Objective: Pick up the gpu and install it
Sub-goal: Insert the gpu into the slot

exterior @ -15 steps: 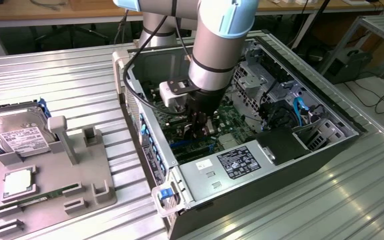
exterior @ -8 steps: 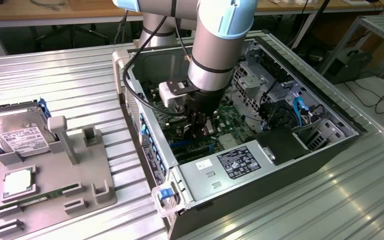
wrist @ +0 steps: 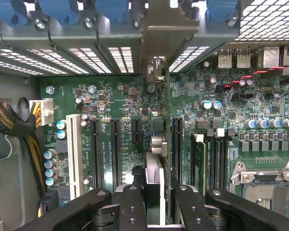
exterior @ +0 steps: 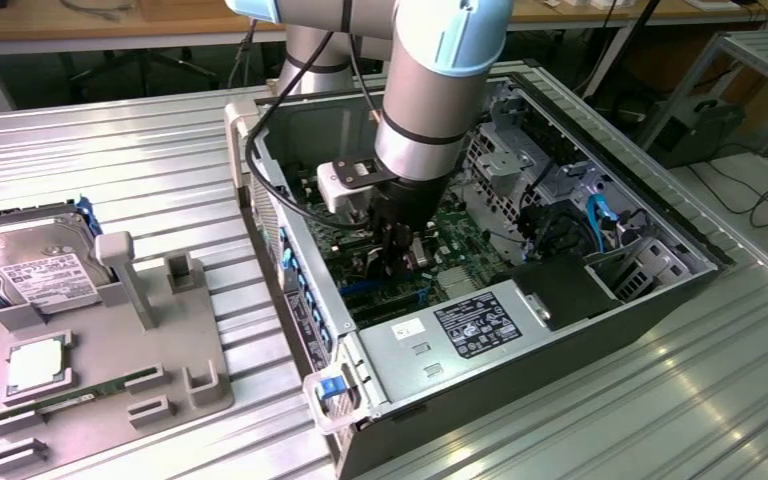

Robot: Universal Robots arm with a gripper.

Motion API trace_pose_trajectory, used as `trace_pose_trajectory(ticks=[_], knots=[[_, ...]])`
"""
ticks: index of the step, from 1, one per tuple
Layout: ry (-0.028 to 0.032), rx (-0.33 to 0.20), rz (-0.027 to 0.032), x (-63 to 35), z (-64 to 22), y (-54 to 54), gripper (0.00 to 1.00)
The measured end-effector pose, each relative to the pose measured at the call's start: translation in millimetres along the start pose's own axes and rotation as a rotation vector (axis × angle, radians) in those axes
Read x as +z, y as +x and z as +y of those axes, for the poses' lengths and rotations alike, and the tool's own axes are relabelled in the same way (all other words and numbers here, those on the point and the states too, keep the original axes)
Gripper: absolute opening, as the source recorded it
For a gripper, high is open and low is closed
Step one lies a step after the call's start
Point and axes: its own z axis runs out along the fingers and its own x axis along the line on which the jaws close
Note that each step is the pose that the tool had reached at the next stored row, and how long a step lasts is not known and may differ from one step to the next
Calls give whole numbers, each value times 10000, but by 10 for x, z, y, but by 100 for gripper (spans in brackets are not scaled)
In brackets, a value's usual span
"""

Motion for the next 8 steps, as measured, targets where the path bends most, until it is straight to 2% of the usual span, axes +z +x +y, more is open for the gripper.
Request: trace_pose_trajectory(ticks=[8], knots=[[1, 0, 1, -11, 0, -1, 28]])
